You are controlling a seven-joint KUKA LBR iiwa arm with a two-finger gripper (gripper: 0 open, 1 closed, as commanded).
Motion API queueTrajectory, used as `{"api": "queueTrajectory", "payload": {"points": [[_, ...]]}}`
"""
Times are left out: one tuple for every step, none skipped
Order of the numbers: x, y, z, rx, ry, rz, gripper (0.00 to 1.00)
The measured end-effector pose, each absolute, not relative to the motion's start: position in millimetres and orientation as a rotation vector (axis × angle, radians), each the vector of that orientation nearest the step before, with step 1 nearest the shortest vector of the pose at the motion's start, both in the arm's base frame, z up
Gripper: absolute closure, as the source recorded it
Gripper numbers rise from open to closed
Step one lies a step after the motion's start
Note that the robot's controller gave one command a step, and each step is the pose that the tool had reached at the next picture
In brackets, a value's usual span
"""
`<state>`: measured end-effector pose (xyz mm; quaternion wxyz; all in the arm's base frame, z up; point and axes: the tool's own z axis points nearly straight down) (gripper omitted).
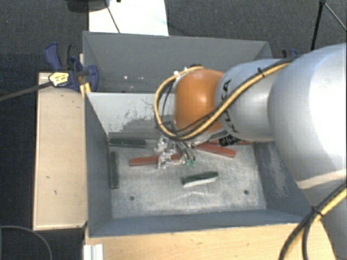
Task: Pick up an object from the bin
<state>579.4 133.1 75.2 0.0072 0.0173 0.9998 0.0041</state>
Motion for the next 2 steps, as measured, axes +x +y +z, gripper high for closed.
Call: {"api": "queueTrajectory", "payload": {"points": [[579.3,133.7,75.3,0.052,3.127,0.011,1.00],[579.1,133.6,77.0,0.053,3.130,0.009,1.00]]}}
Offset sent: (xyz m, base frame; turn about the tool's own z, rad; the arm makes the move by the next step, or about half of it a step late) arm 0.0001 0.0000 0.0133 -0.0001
